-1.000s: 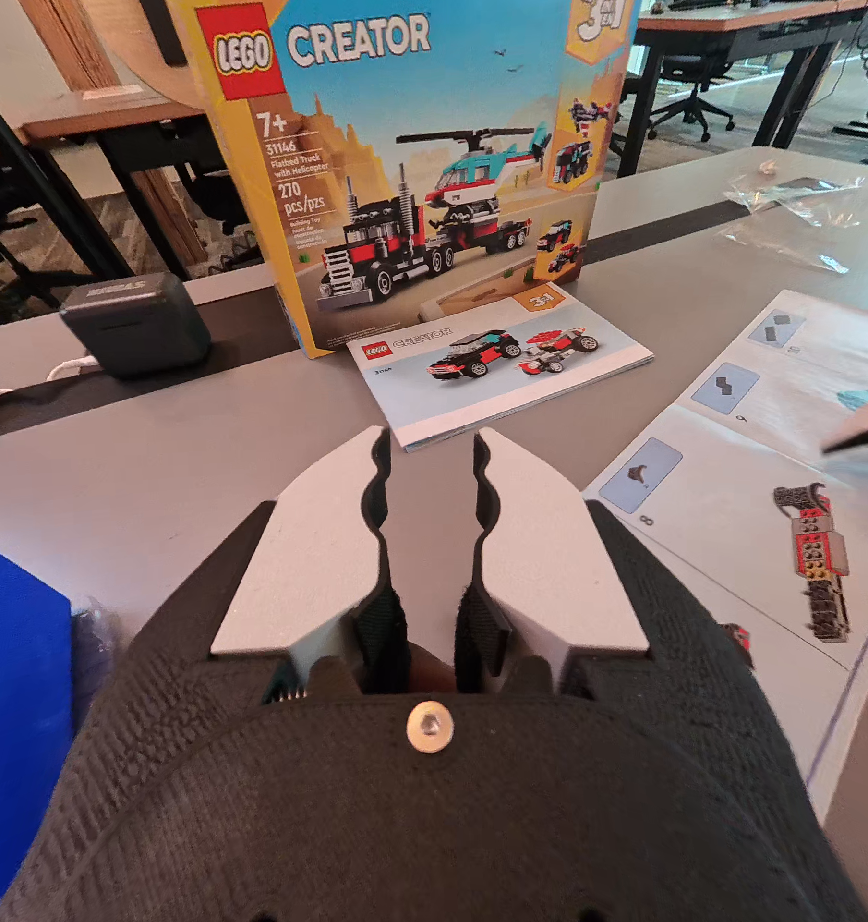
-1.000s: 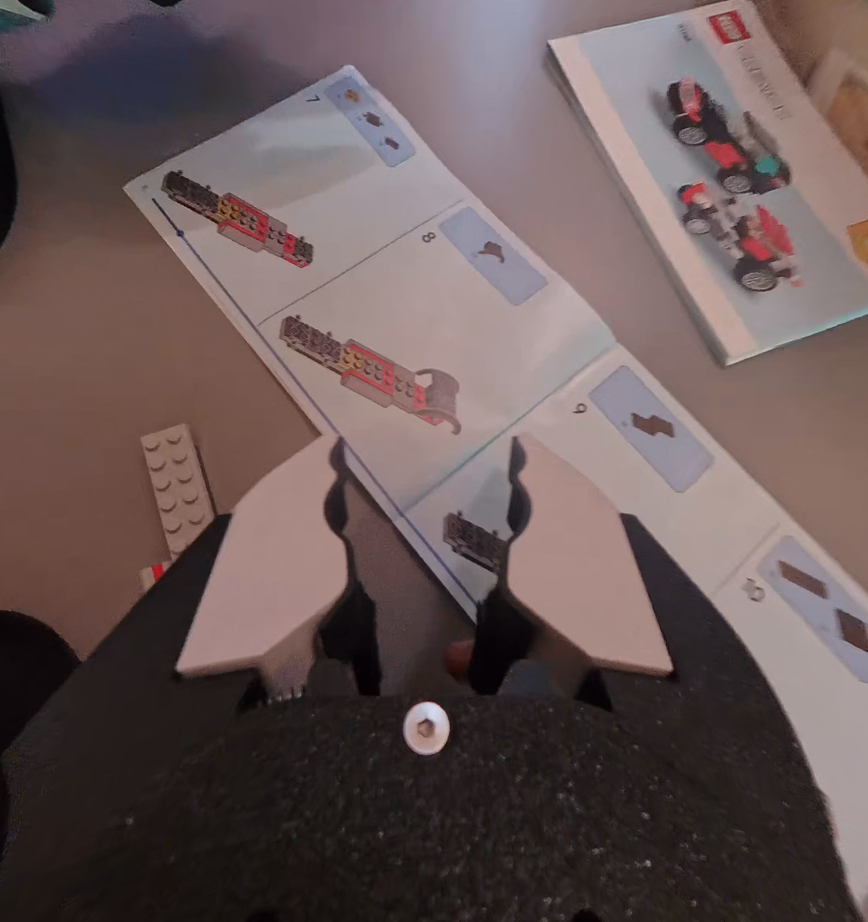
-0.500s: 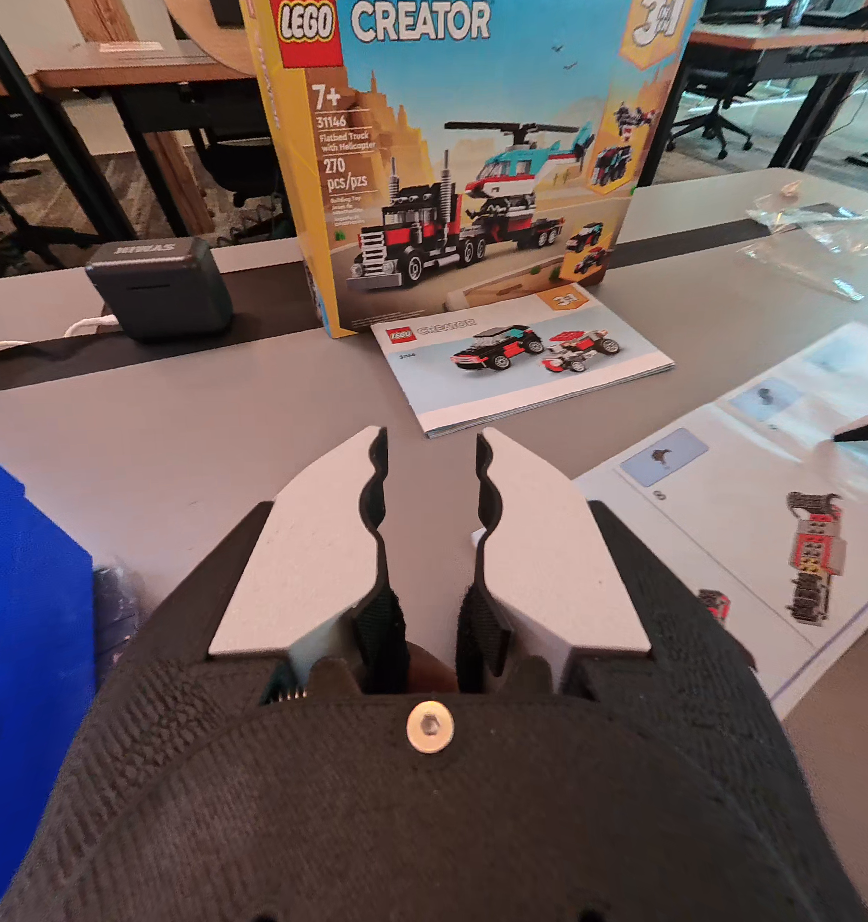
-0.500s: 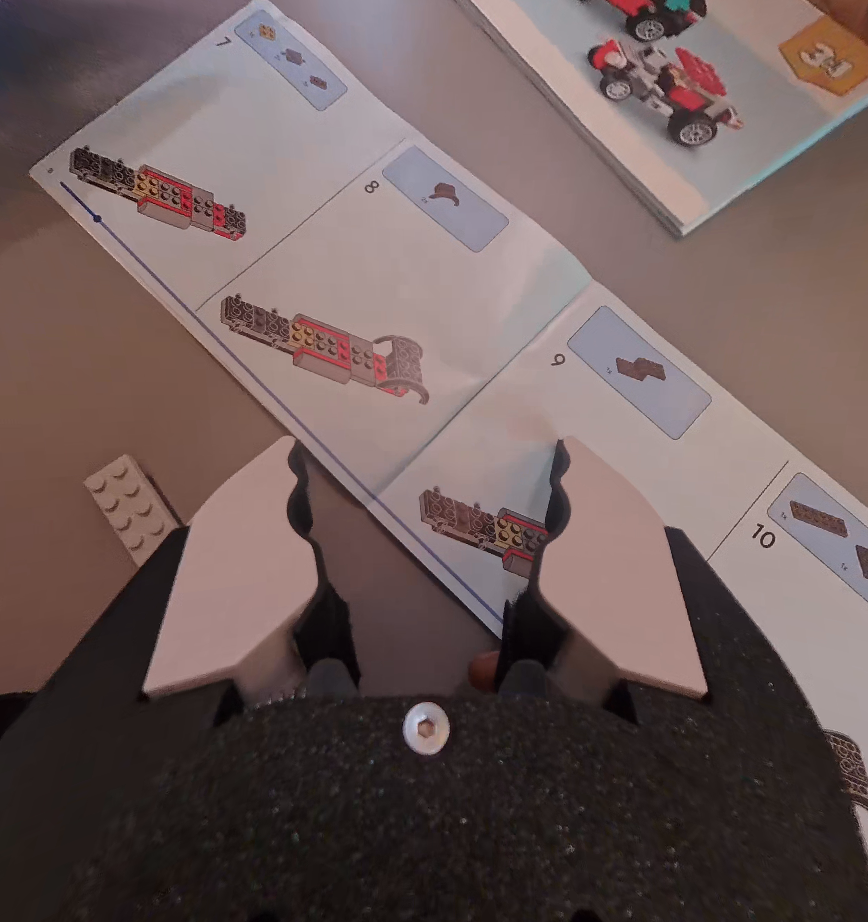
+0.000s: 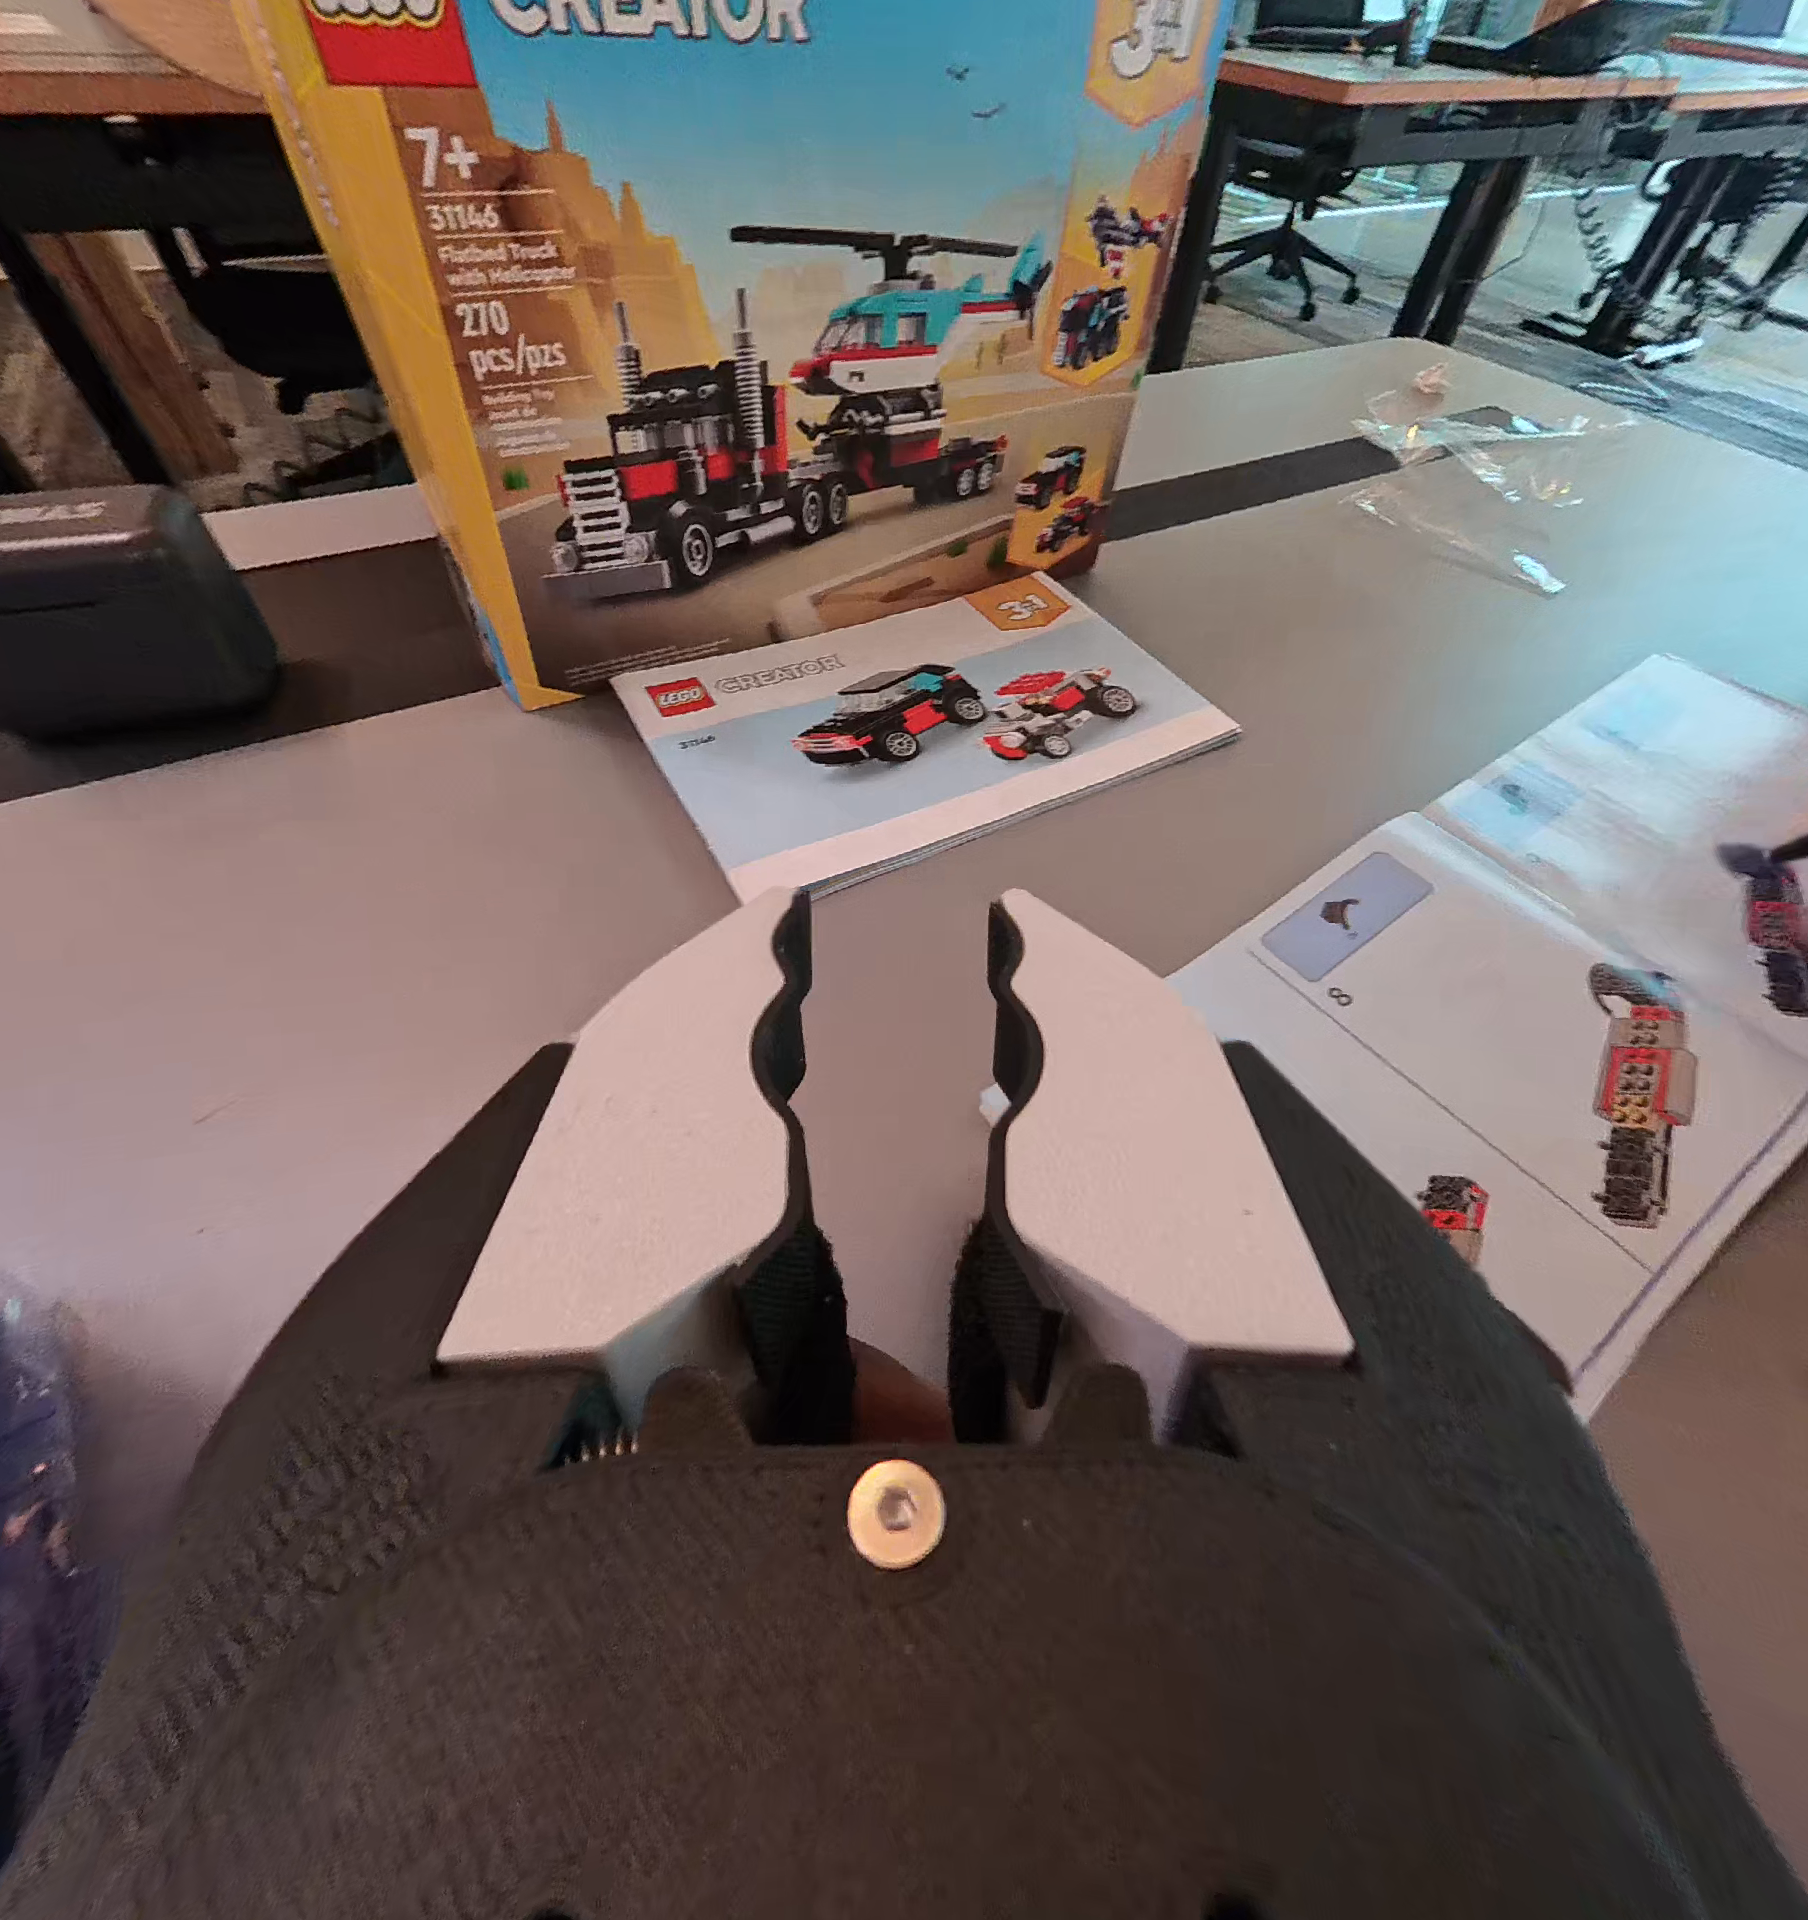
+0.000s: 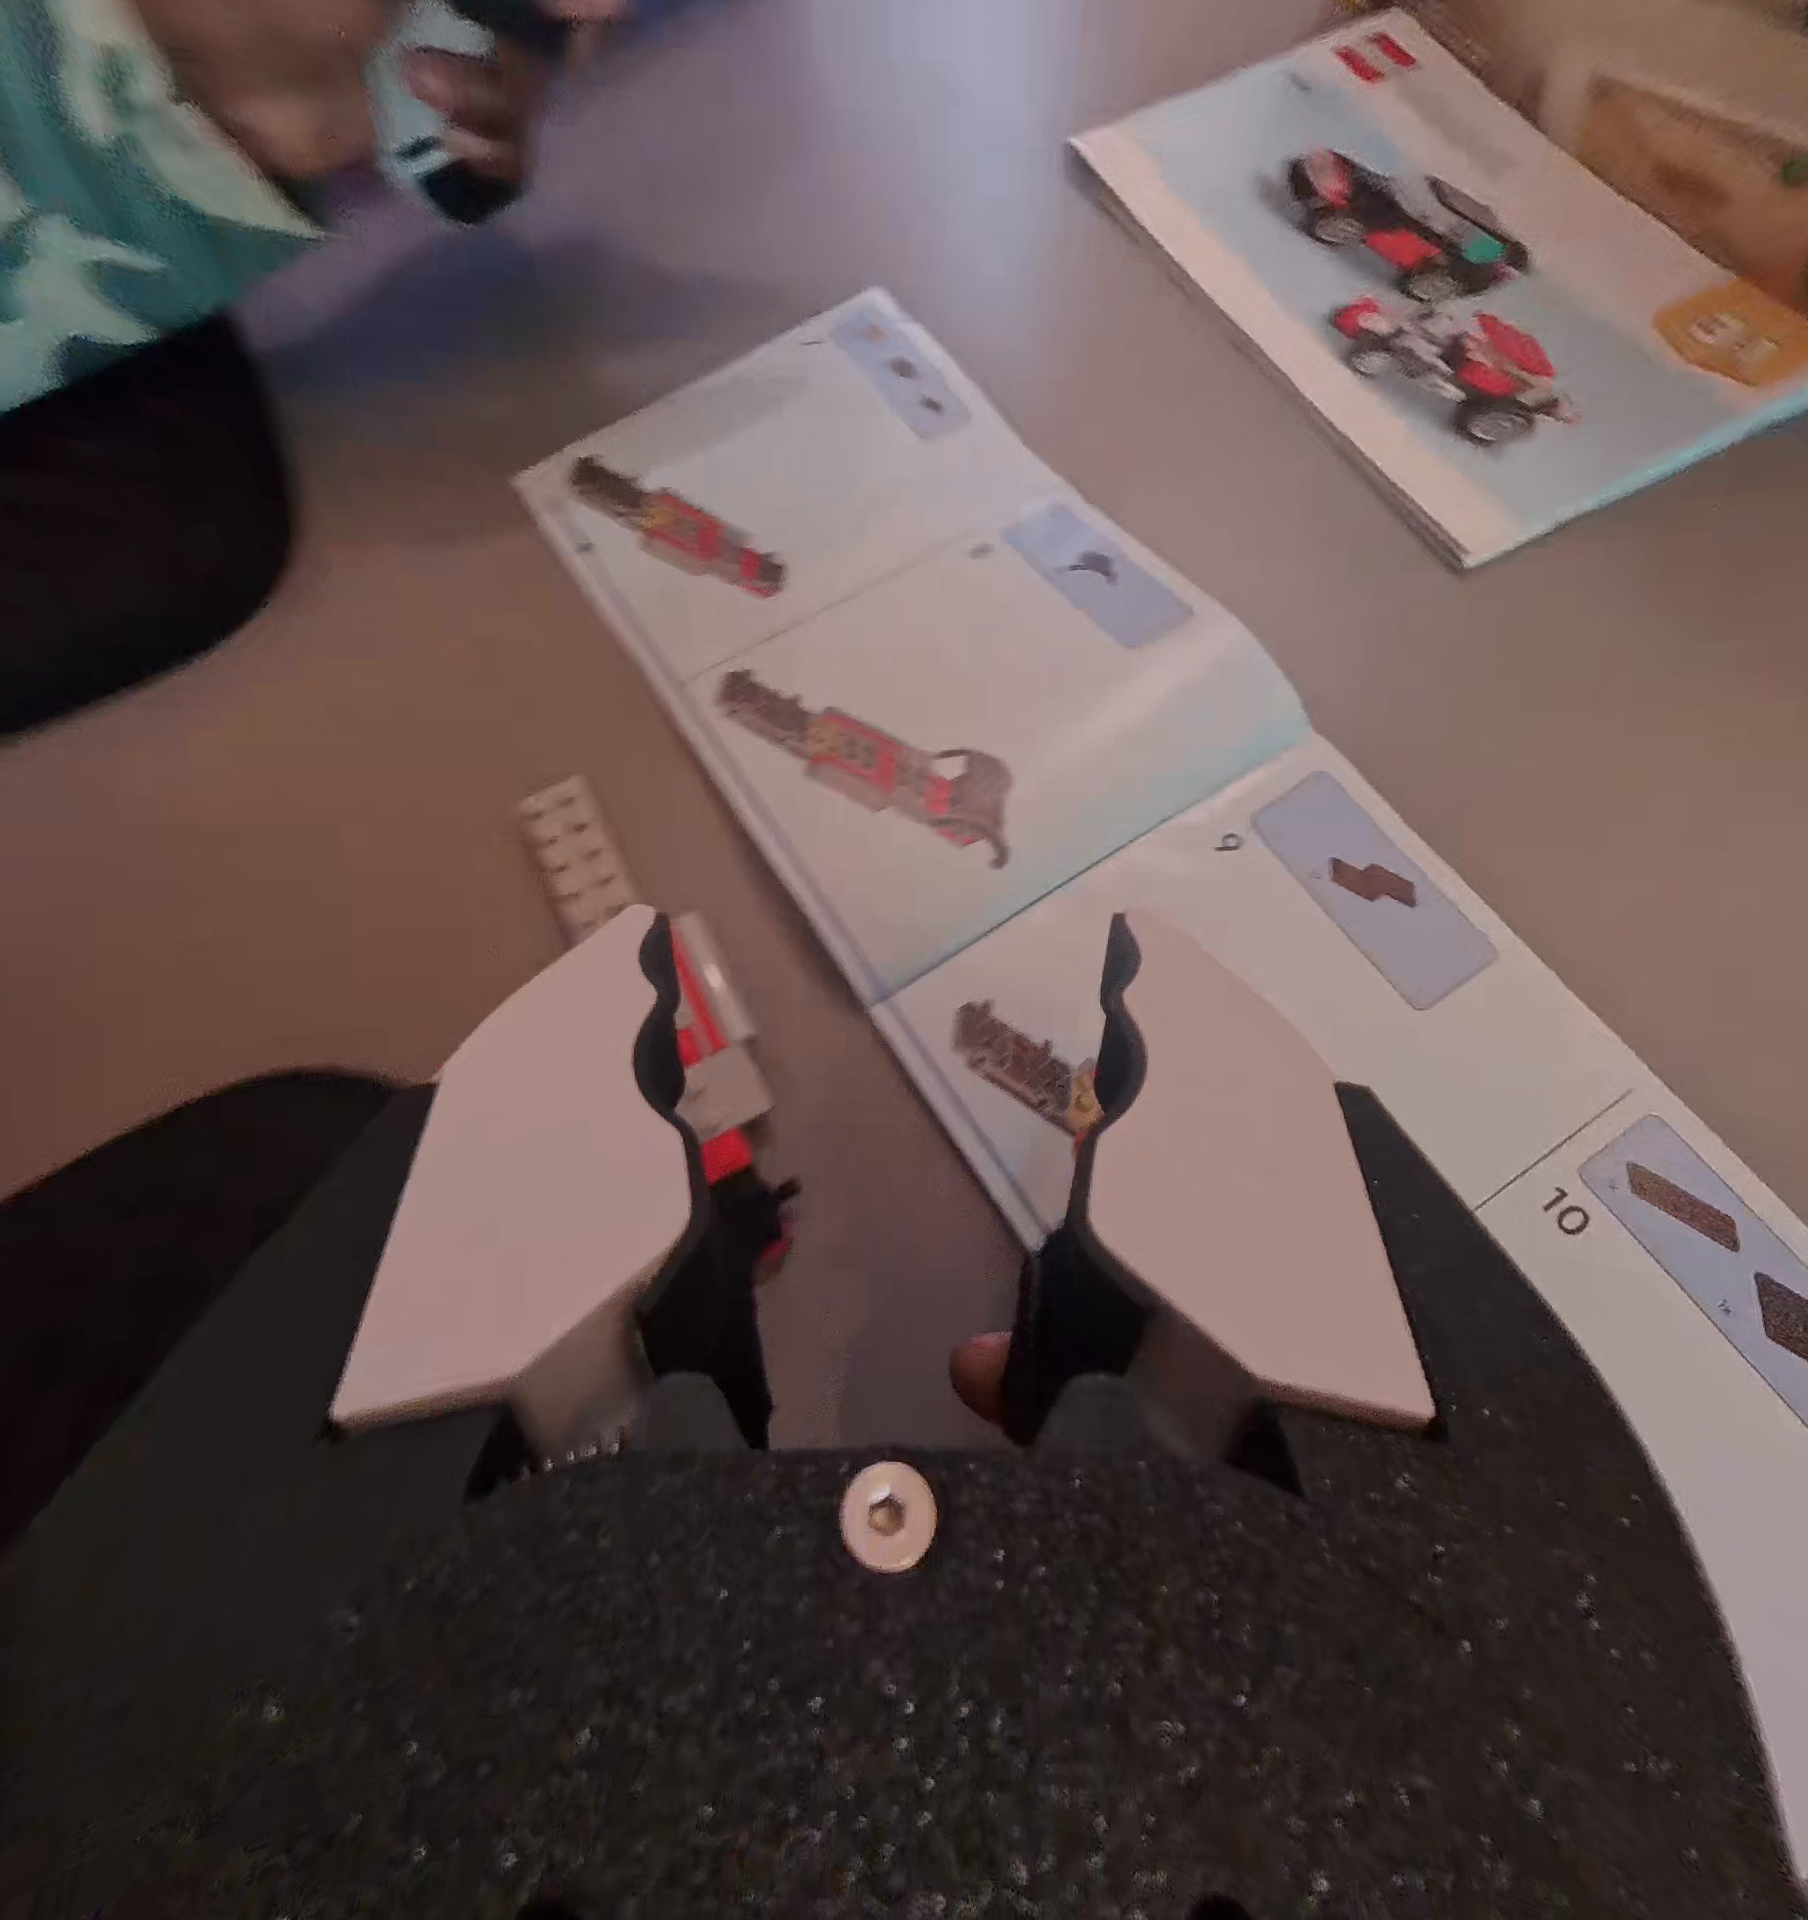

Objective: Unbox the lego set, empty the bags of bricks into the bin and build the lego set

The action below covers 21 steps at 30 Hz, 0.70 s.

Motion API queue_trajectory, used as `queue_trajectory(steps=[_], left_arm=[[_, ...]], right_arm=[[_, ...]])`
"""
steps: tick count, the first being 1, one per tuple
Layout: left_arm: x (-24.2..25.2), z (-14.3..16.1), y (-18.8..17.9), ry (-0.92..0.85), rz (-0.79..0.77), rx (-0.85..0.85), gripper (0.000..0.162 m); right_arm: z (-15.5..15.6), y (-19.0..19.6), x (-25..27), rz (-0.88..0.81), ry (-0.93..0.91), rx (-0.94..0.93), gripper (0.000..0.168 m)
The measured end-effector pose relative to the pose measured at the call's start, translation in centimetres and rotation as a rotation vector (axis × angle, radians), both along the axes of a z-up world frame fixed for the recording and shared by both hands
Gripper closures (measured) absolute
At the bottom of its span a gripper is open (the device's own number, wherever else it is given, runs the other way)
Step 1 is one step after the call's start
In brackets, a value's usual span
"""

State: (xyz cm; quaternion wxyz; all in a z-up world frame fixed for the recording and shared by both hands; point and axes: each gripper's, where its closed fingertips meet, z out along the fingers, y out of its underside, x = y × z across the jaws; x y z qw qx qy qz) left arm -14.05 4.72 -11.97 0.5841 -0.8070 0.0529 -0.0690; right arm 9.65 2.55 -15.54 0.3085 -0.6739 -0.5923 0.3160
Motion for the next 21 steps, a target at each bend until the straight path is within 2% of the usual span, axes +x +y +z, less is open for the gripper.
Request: queue_trajectory(steps=[3, 7, 10, 13, 16, 21], left_arm=[[0.3, 0.4, 0.0, -0.050, -0.019, 0.015, 0.130], [-0.7, 0.6, -0.1, -0.113, 0.023, 0.032, 0.132], [-1.2, 0.7, -0.1, -0.151, 0.040, 0.042, 0.134], [-1.2, 0.7, -0.1, -0.157, 0.037, 0.042, 0.134], [-1.3, 0.4, -0.1, -0.116, 0.044, 0.031, 0.135], [-0.8, 0.4, -0.1, -0.103, 0.015, 0.029, 0.135]], right_arm=[[0.1, -2.9, 1.9, 0.161, -0.035, -0.023, 0.097], [-1.1, -4.8, 2.4, 0.233, -0.038, 0.008, 0.109], [-2.2, -5.1, 1.6, 0.232, -0.044, 0.011, 0.102], [-3.0, -5.4, 0.8, 0.272, -0.073, 0.013, 0.103], [-3.6, -5.4, 0.3, 0.306, -0.101, 0.045, 0.109], [-3.6, -5.3, 0.2, 0.354, -0.097, 0.073, 0.127]])
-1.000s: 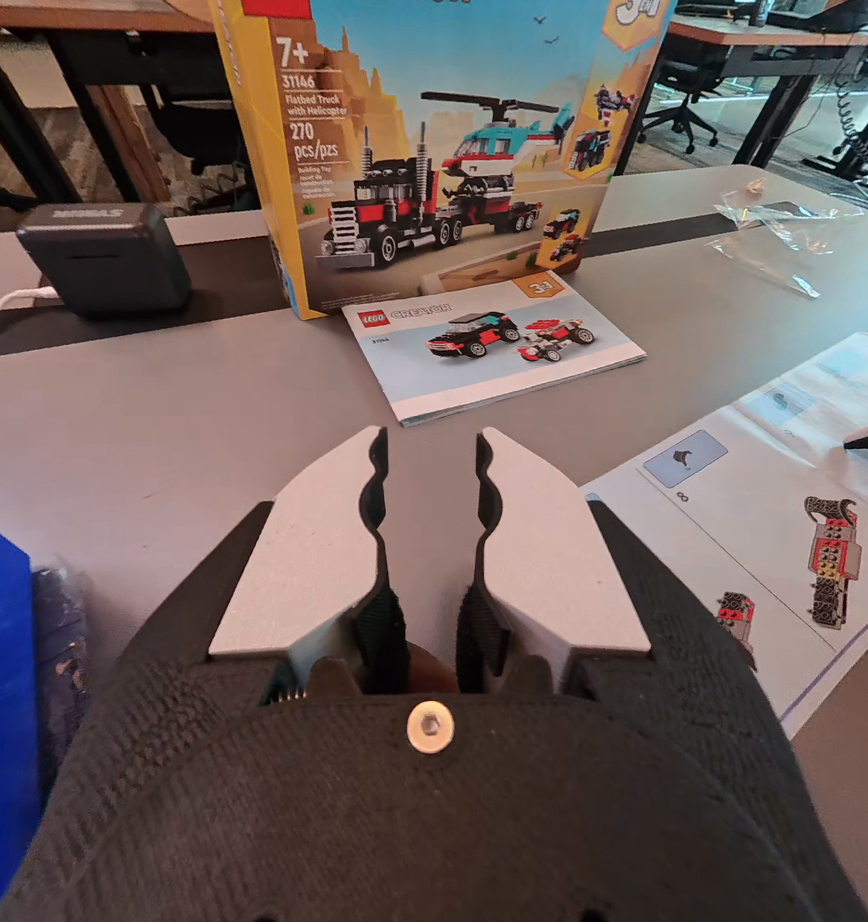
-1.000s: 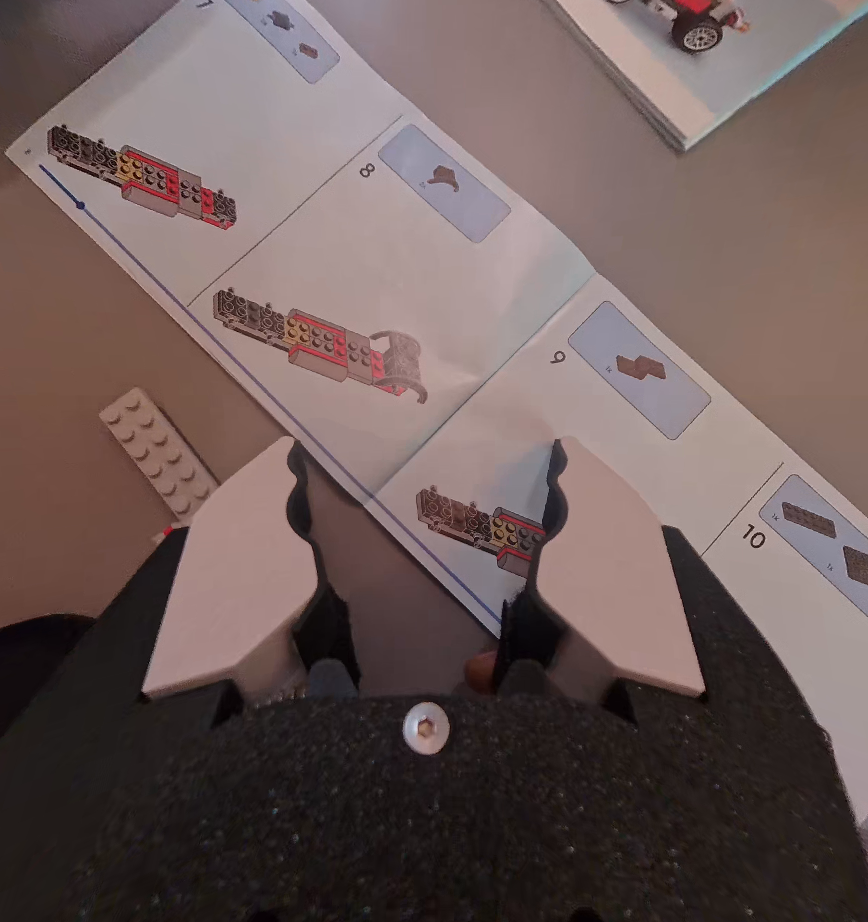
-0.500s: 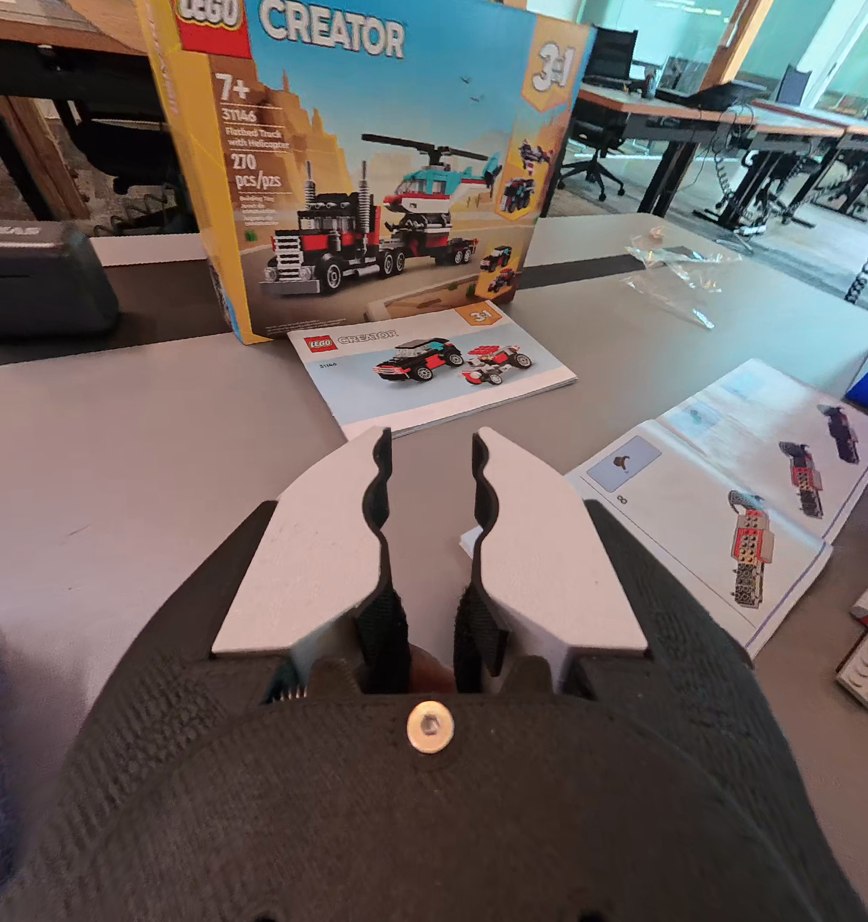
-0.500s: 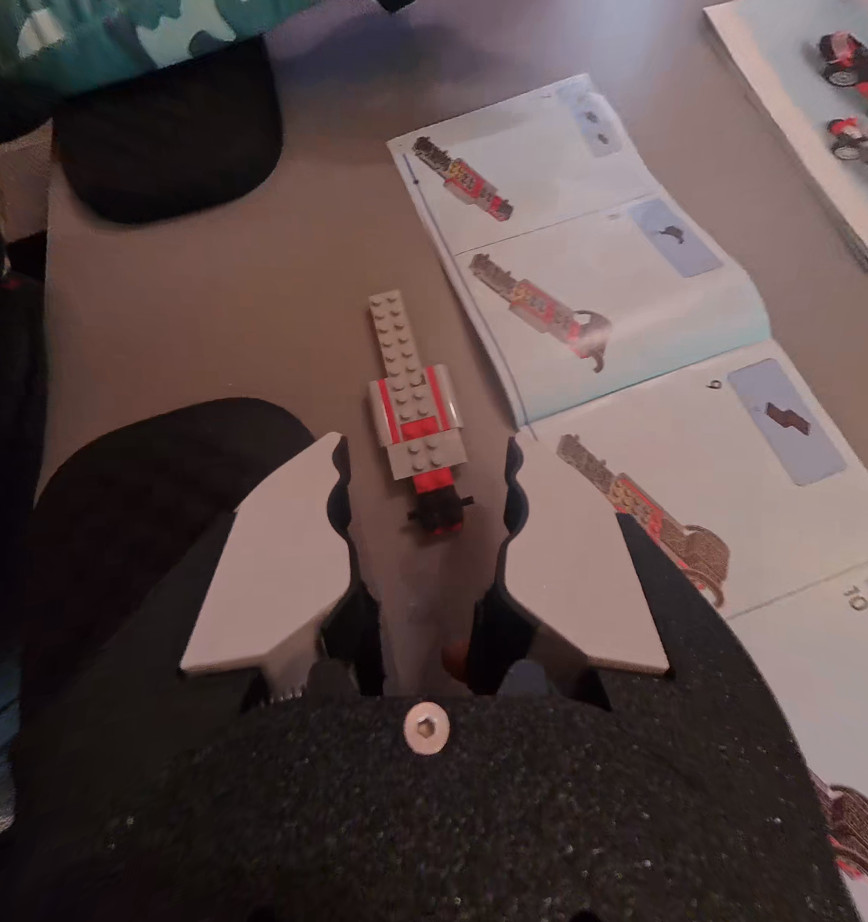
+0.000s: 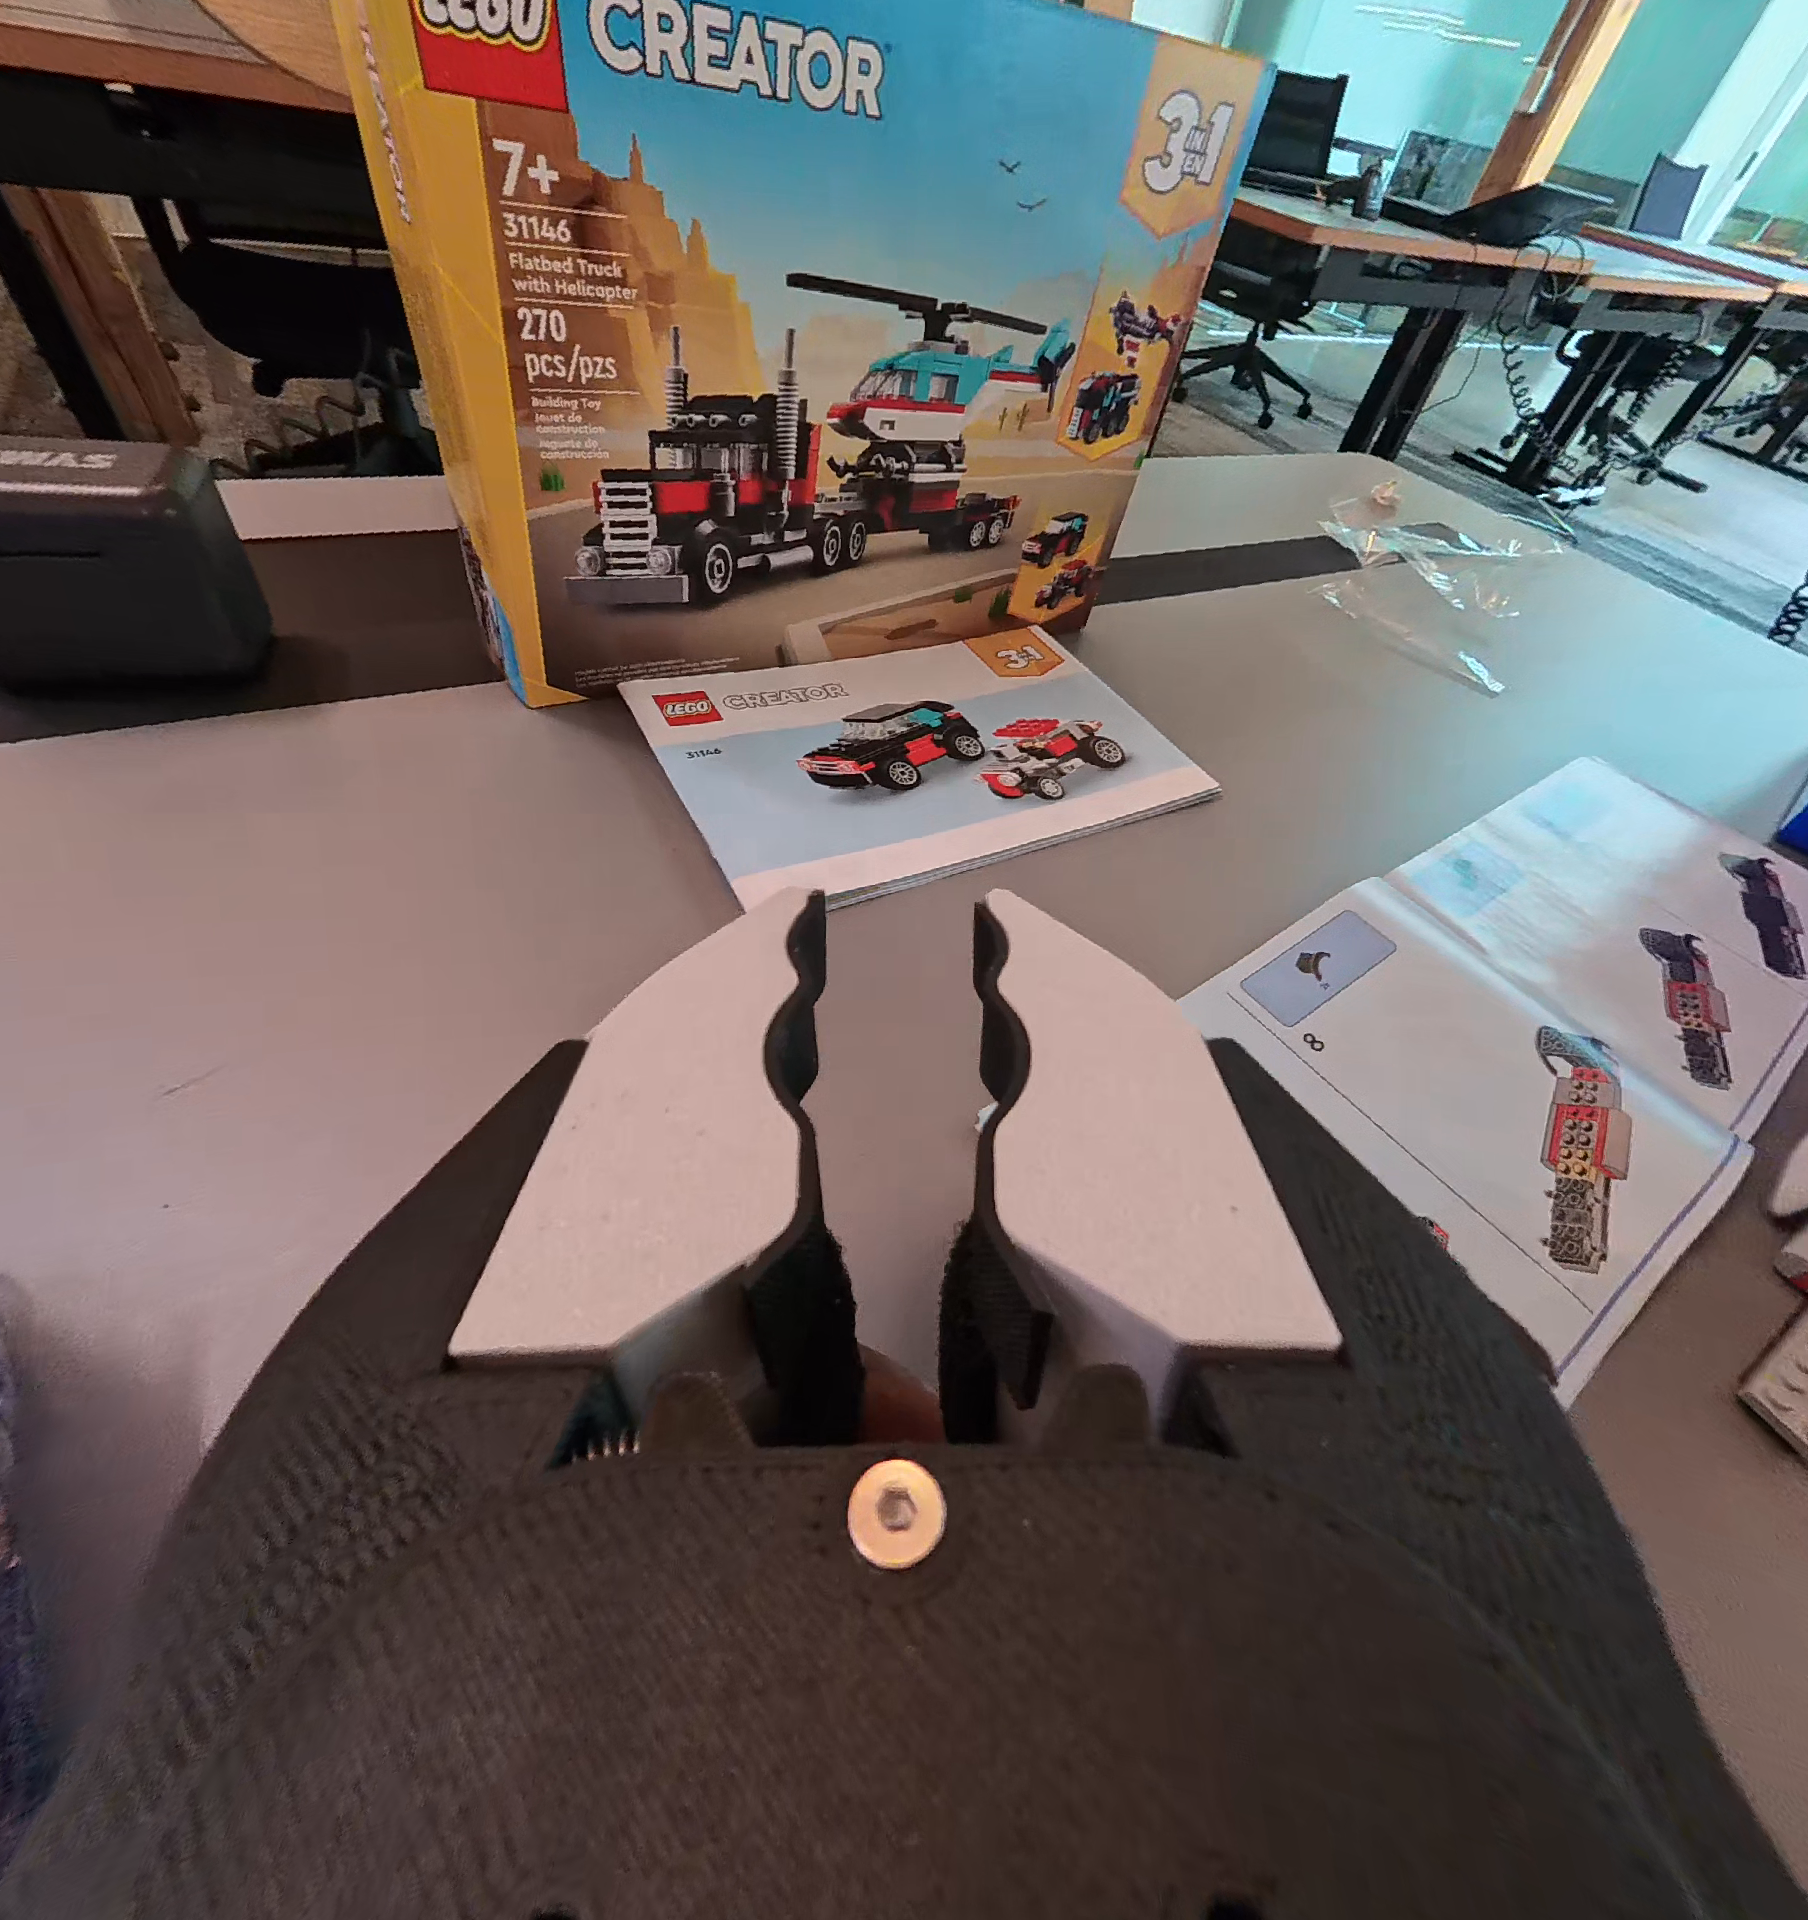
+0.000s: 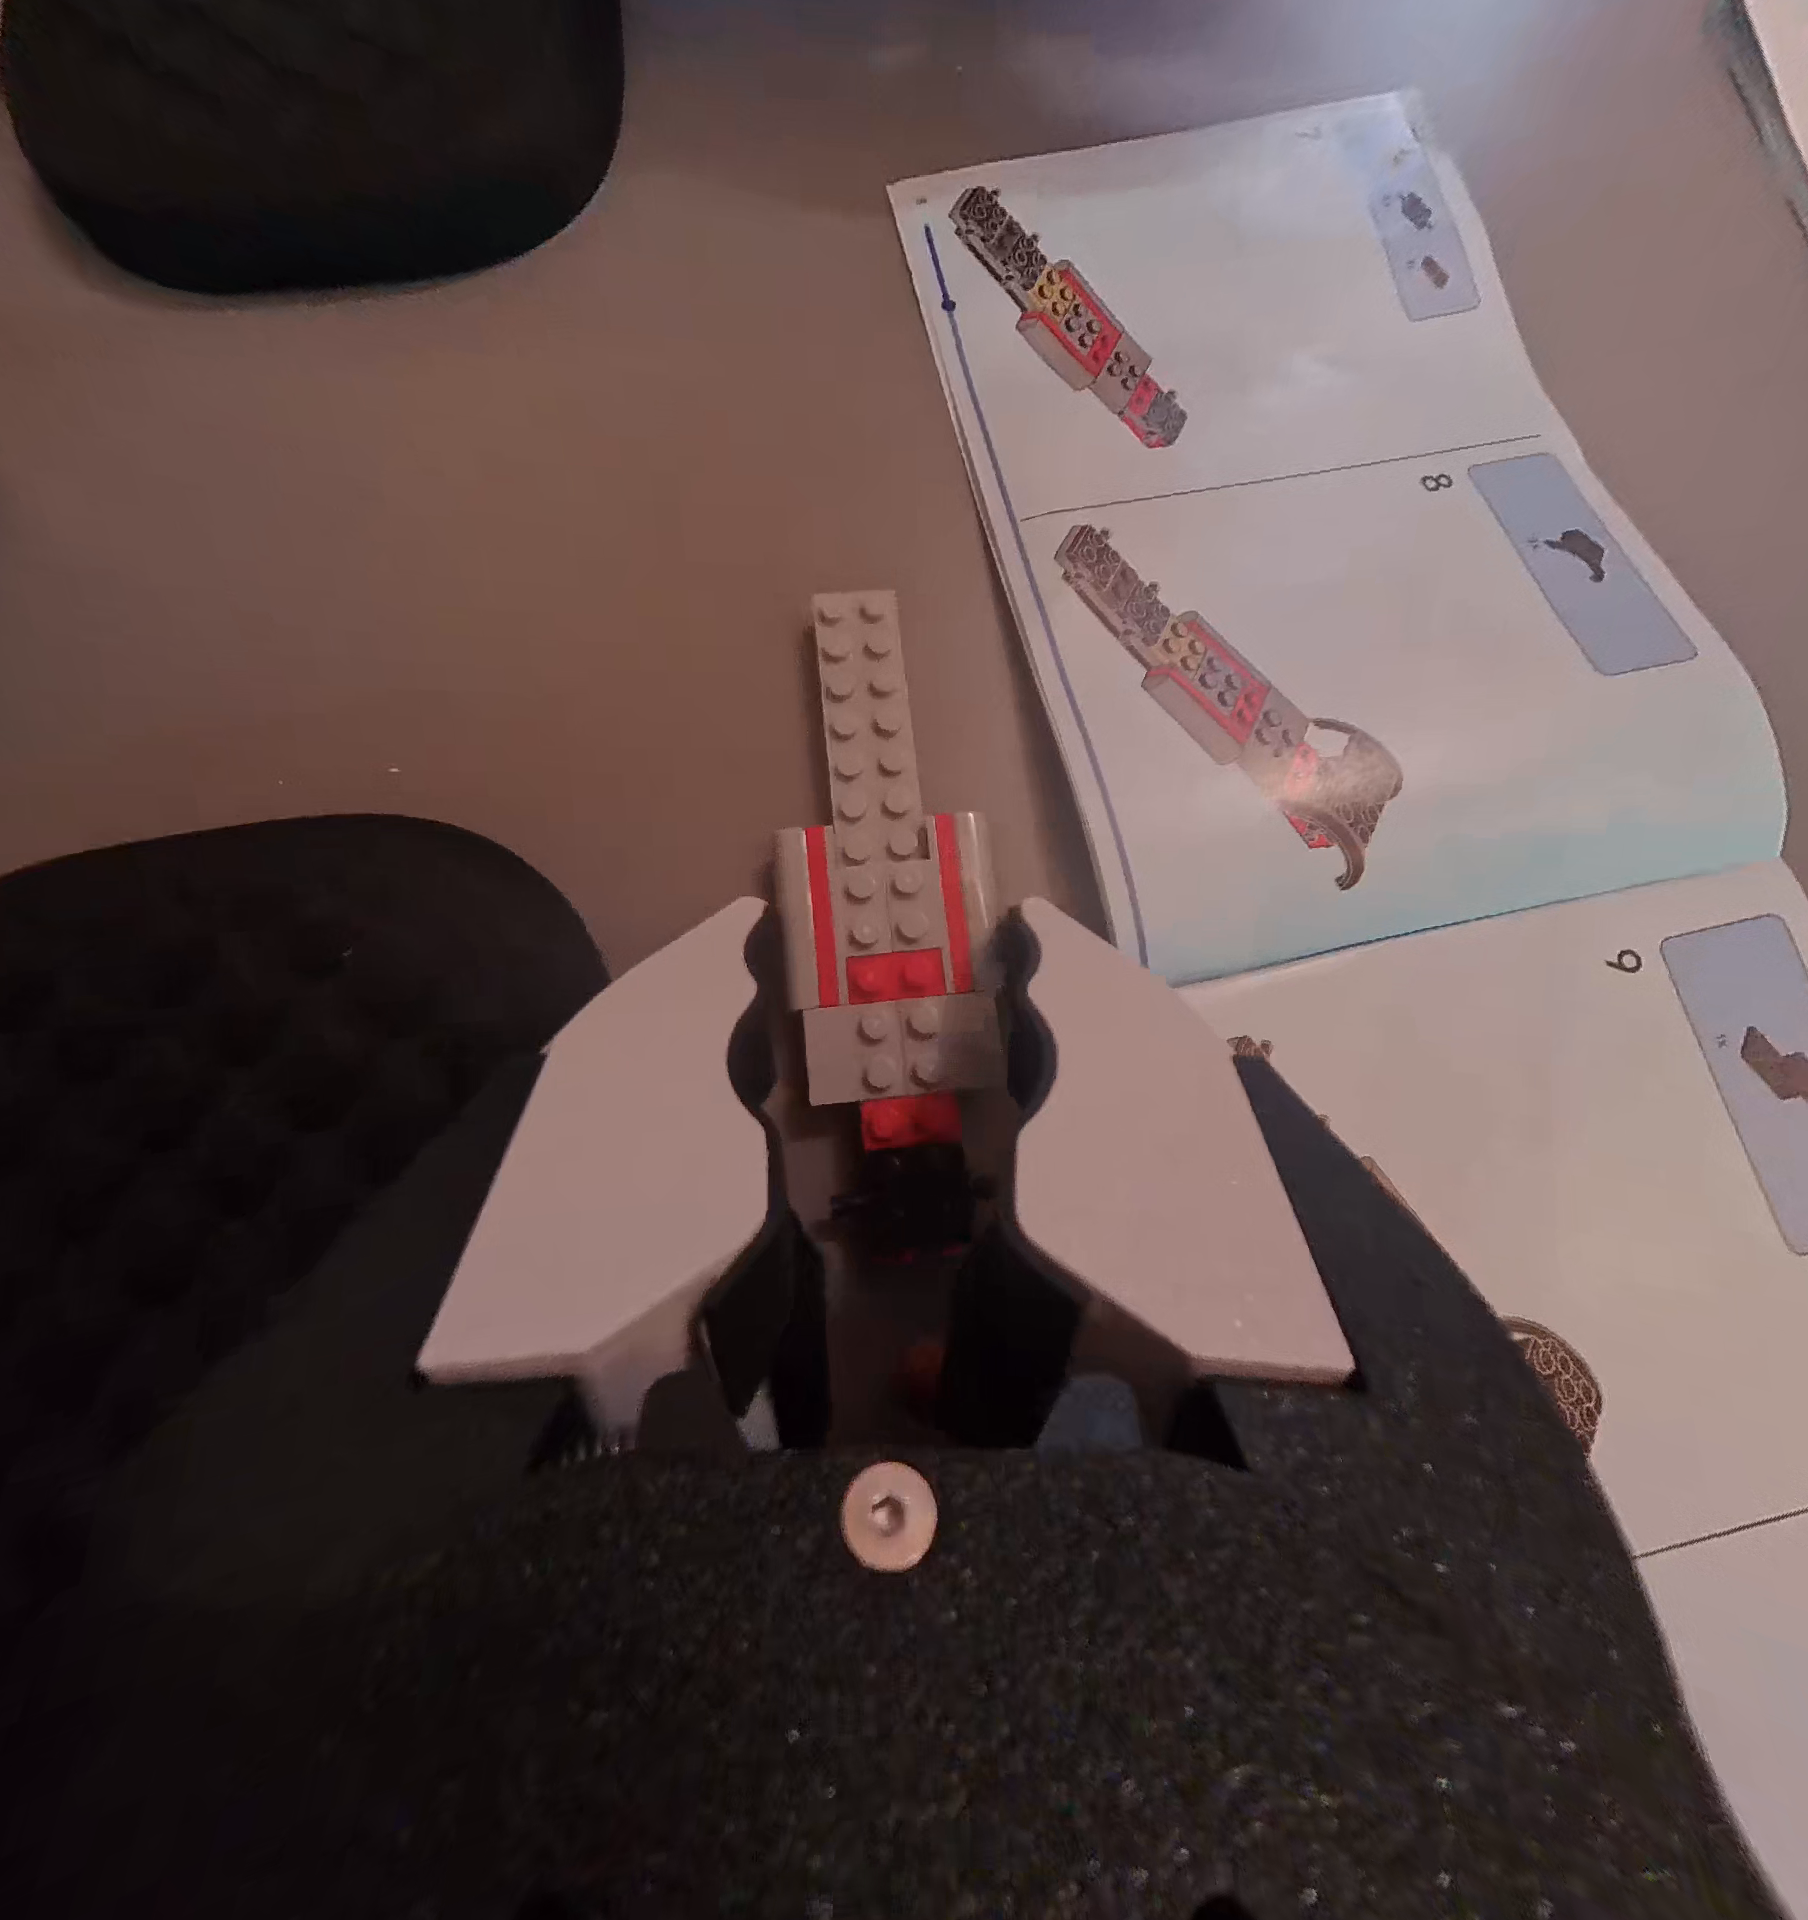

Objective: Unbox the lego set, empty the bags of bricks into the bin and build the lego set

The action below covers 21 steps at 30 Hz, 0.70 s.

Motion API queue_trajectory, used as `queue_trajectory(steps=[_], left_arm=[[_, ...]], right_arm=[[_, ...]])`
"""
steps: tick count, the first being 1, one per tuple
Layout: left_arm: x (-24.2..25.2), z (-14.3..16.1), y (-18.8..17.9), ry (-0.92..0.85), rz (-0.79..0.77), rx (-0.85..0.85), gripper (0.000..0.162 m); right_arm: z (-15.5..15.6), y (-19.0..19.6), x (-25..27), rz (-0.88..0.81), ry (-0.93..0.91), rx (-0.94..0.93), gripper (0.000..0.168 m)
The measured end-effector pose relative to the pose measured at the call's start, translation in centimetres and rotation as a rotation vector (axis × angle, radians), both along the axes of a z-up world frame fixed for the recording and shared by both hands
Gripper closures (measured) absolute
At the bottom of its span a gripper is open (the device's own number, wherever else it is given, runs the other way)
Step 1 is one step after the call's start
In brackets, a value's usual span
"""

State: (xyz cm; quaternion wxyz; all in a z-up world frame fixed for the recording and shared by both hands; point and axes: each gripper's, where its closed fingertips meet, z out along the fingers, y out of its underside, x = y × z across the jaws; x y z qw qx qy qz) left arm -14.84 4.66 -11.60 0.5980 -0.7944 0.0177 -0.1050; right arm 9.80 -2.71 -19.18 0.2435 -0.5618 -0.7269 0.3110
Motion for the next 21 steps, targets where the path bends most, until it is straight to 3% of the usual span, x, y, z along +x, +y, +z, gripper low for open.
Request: queue_trajectory(steps=[8, 21], left_arm=[[-3.4, 1.6, -0.7, 0.064, 0.165, 0.067, 0.135], [-1.2, 0.0, -0.4, 0.046, 0.060, -0.037, 0.135]], right_arm=[[0.0, -0.3, 0.0, 0.045, 0.053, -0.013, 0.127], [0.0, -0.4, 0.1, 0.037, 0.054, -0.010, 0.126]])
